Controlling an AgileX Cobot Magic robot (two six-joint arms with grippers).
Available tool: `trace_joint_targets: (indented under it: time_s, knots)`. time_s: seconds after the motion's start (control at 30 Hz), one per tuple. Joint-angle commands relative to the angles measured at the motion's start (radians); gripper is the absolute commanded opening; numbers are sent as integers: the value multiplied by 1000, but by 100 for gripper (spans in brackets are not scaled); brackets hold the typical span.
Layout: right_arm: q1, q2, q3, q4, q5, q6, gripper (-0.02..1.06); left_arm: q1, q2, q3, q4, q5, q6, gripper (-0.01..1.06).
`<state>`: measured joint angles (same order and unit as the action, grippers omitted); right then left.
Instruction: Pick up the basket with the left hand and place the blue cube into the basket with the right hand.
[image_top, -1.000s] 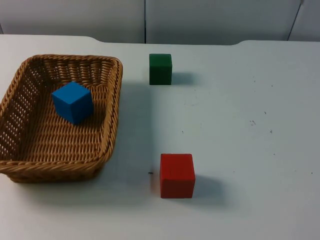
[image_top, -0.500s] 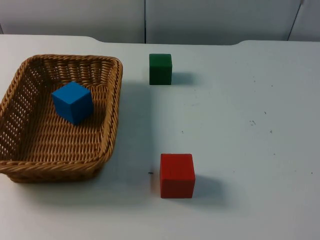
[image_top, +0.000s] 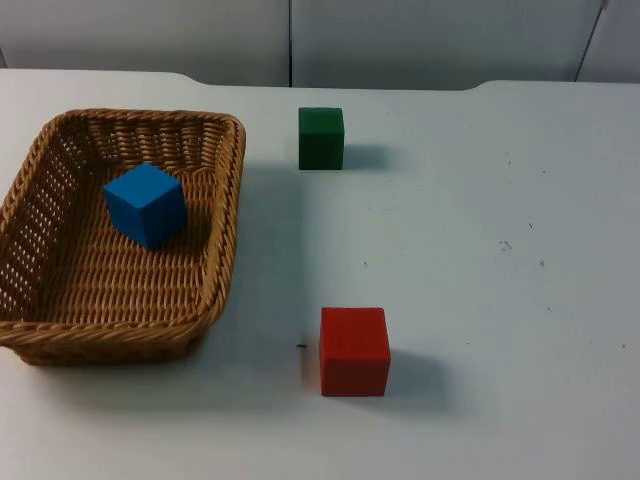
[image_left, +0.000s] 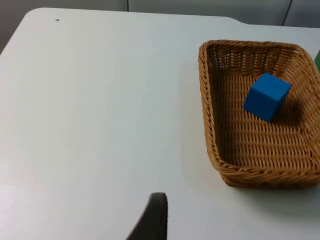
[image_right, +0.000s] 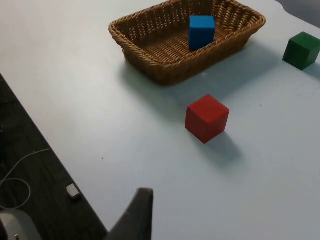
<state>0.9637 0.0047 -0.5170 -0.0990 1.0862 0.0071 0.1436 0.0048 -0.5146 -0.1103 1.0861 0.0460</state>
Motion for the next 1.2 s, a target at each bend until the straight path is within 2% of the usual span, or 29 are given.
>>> trace_joint_targets:
  time_s: [0.0, 0.1, 0.17, 0.2, 0.33, 0.37, 0.53, 0.57, 0.7, 1.17]
  knots:
    - [-5, -5, 9, 6, -12, -7, 95, 2, -5, 4, -1, -10, -6, 84]
    - [-54, -5, 9, 6, -12, -7, 95, 2, -5, 4, -1, -10, -6, 84]
    - [-120, -5, 9, 6, -12, -7, 95, 2, -5, 4, -1, -10, -6, 84]
    - [-120, -5, 9, 6, -12, -7, 95, 2, -5, 4, -1, -10, -6, 84]
    - [-319, -5, 9, 6, -12, -7, 95, 2, -5, 4, -1, -10, -6, 84]
    - [-319, -5, 9, 6, -12, -7, 95, 2, -5, 4, -1, -10, -6, 84]
    - [-544, -5, 9, 6, -12, -7, 95, 2, -5, 4, -1, -10, -6, 84]
    - [-544, -5, 9, 6, -12, -7, 95, 2, -5, 4, -1, -10, -6, 84]
    - [-679, -5, 9, 6, -12, -7, 95, 2, -5, 4, -1, -10, -6, 84]
    - [-942, -5, 9, 6, -12, -7, 95, 2, -5, 4, -1, -10, -6, 84]
